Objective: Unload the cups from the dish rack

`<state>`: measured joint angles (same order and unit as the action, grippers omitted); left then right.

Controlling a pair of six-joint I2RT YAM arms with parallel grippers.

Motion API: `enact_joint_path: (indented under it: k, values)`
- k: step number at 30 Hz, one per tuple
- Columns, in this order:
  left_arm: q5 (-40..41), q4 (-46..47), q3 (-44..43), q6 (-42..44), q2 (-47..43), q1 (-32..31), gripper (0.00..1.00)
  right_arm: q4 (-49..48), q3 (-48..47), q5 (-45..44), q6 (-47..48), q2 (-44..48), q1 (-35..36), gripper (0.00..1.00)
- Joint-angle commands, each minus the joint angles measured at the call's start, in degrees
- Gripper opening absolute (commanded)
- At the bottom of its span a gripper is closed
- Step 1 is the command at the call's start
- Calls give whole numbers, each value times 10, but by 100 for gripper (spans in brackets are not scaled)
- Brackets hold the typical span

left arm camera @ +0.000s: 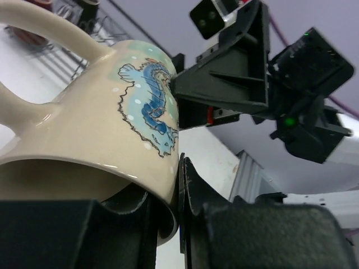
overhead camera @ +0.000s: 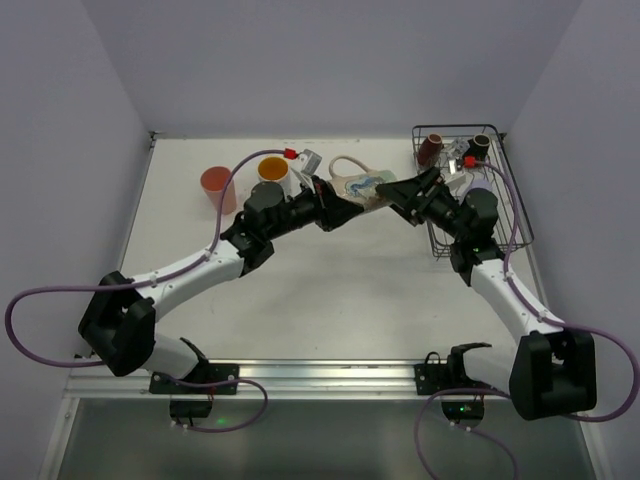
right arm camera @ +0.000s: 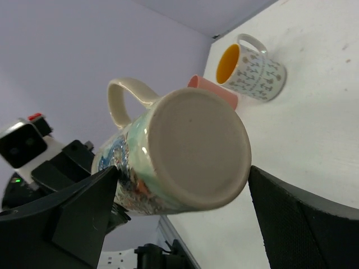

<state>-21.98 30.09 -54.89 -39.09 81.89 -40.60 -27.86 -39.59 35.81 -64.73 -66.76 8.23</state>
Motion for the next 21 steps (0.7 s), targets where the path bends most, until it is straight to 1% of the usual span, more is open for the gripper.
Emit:
enact_joint_path:
  k: [1, 2, 3, 5, 7, 8, 9, 10, 11, 12, 14, 19, 20, 21]
  values:
    - [119, -94, -81, 88, -19, 0, 0, 50, -4, -9, 86, 3, 11, 99]
    - [138, -117, -110, 102, -9, 1, 0, 61, -7, -22, 95, 4, 11, 99]
    - [148, -149, -121, 110, -5, 1, 0, 88, -9, -31, 113, 8, 11, 99]
    - [176, -179, -156, 130, 11, 1, 0, 110, -14, -47, 128, 10, 11, 99]
    - [199, -234, -185, 146, 27, 1, 0, 130, -14, -61, 145, 17, 11, 99]
    - [213, -261, -227, 153, 53, 0, 0, 136, -14, -67, 150, 21, 11, 99]
    - [248, -329, -251, 166, 70, 1, 0, 142, -11, -76, 154, 24, 10, 99]
    - [253, -357, -275, 173, 87, 4, 0, 149, -9, -93, 163, 32, 11, 99]
    - [254, -382, -328, 179, 127, 6, 0, 153, -6, -100, 168, 36, 10, 99]
    - [256, -426, -352, 190, 148, 9, 0, 156, -4, -103, 173, 41, 11, 99]
    - [270, -454, -408, 205, 198, 12, 0, 173, -6, -112, 188, 52, 10, 99]
    - [294, -501, -491, 229, 281, 27, 0, 197, 2, -131, 210, 84, 11, 99]
    - [300, -510, -525, 238, 312, 29, 0, 200, 4, -140, 212, 94, 11, 99]
    - [304, -537, -546, 243, 331, 31, 0, 205, 5, -142, 218, 97, 11, 99]
